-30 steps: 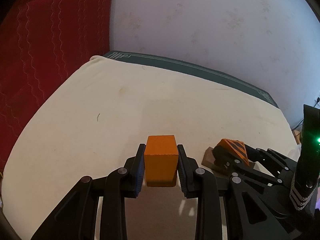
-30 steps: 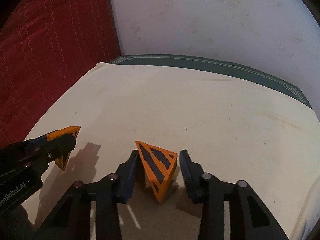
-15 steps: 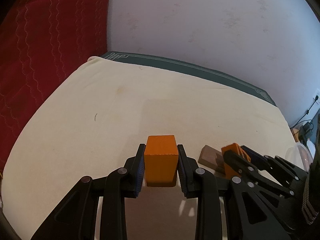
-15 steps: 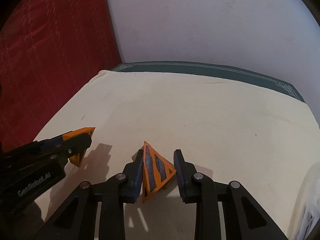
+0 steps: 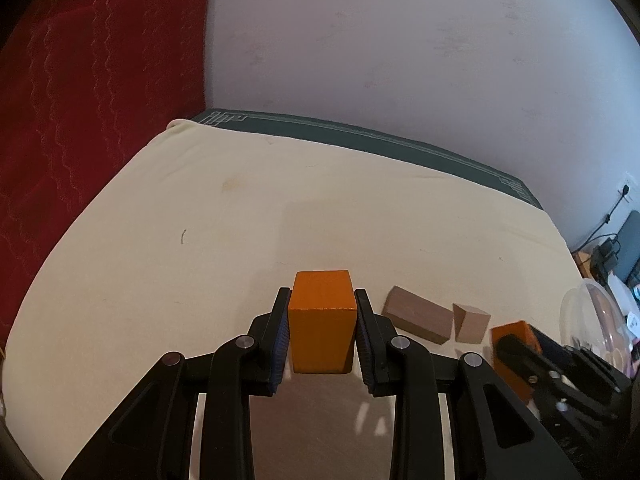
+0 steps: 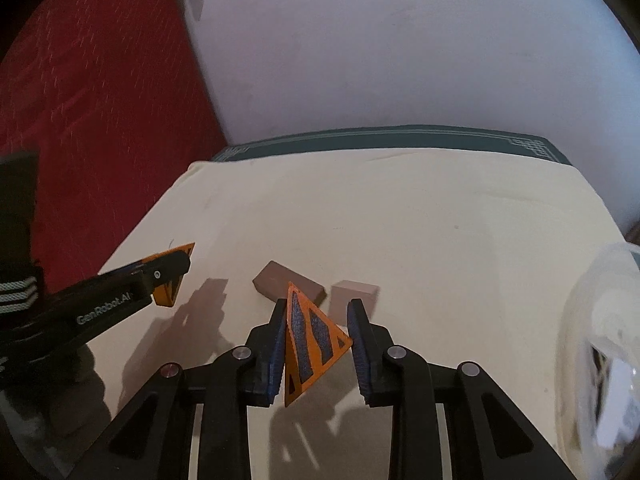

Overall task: Organize rigid objects
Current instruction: 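Carry the striped triangle into the clear bowl and open the right gripper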

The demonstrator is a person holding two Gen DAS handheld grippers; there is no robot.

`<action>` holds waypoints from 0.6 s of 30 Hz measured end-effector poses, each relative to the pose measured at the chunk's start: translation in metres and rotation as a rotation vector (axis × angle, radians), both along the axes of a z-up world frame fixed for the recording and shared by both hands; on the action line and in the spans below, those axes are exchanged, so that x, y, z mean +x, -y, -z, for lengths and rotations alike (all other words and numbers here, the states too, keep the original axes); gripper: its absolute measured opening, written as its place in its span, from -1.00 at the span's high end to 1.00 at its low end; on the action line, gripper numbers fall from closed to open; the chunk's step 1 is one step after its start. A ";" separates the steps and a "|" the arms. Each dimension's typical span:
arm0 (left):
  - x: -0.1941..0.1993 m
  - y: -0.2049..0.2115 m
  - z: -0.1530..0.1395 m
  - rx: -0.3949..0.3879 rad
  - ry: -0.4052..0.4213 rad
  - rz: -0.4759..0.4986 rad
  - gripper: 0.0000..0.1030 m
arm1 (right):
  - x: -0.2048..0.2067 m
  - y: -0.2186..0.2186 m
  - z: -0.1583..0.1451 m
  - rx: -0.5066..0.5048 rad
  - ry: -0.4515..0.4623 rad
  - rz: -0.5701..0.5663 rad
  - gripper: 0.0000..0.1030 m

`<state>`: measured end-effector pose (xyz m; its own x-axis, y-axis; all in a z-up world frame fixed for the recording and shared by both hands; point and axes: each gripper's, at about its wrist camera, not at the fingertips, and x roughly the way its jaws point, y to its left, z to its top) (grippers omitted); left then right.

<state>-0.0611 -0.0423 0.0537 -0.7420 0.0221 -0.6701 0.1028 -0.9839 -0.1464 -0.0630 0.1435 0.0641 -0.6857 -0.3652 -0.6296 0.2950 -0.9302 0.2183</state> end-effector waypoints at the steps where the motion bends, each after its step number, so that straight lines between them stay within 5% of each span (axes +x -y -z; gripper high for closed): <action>1: 0.001 -0.001 0.000 -0.002 -0.002 0.004 0.41 | 0.002 -0.004 -0.002 -0.005 -0.003 0.012 0.41; 18: 0.005 -0.017 0.000 -0.028 -0.010 0.054 0.41 | 0.033 -0.093 -0.021 -0.063 -0.052 0.278 0.41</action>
<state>-0.0561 -0.0255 0.0538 -0.7470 0.0435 -0.6634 0.0483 -0.9917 -0.1194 -0.0298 0.2365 0.0856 -0.7957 -0.1962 -0.5730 0.0431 -0.9620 0.2695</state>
